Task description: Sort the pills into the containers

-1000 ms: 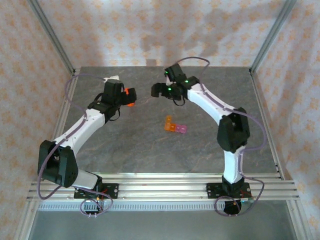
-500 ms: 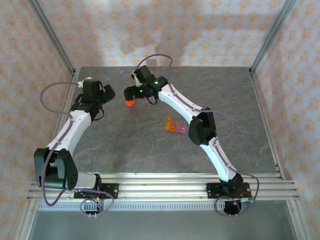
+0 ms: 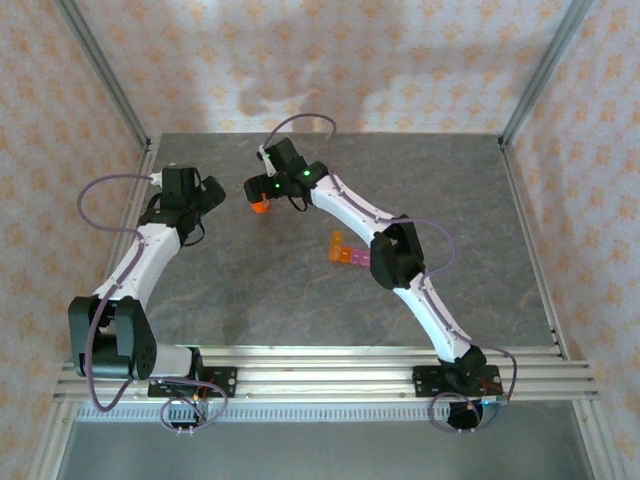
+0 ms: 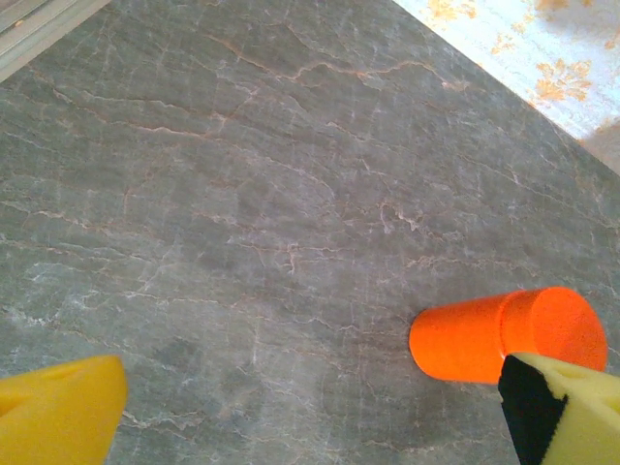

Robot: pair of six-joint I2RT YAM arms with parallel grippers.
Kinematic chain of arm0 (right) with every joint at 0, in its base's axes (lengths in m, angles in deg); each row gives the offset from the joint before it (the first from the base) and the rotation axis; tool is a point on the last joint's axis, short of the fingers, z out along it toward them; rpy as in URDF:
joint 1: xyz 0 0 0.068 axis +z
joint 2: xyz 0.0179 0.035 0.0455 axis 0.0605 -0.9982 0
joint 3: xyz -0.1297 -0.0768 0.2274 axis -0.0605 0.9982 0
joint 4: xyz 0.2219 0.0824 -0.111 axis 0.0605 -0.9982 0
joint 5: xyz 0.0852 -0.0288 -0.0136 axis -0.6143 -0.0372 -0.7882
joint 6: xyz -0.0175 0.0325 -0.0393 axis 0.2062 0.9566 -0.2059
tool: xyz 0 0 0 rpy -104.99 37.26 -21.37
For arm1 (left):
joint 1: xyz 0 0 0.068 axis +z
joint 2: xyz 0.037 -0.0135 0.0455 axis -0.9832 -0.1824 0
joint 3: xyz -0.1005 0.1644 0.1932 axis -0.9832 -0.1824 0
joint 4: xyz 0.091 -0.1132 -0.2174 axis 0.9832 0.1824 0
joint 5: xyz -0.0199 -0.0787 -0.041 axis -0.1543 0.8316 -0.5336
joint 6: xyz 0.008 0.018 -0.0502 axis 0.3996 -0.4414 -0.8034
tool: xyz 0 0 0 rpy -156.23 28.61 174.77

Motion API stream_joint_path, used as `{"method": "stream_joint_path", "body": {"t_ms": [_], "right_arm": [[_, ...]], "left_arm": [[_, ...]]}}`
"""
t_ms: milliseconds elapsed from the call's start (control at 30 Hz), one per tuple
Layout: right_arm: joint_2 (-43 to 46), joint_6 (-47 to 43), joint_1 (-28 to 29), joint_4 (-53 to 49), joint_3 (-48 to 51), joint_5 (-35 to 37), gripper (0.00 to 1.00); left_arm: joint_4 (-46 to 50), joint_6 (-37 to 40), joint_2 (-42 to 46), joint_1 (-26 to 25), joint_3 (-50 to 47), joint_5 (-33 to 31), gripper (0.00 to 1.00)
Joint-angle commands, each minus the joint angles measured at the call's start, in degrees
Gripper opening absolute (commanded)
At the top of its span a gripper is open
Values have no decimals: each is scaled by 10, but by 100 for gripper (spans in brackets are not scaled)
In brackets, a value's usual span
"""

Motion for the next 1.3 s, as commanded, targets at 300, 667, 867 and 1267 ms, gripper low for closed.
{"method": "stream_joint_path", "body": {"t_ms": [300,667,867,1267], "right_arm": [[-52,-17,12,71,-38,45,89],[-75,-14,12,94,-54,51,60],[-74,2,12,94,-63,32,43],[45,9,1,10,-10,60,35]], "left_arm": [[13,-8,13,11,-25,8,100],[11,2,12,11,-39,20,100],[15,31,21,11,-45,33,100],[12,56,45,10,-47,107,100]]}}
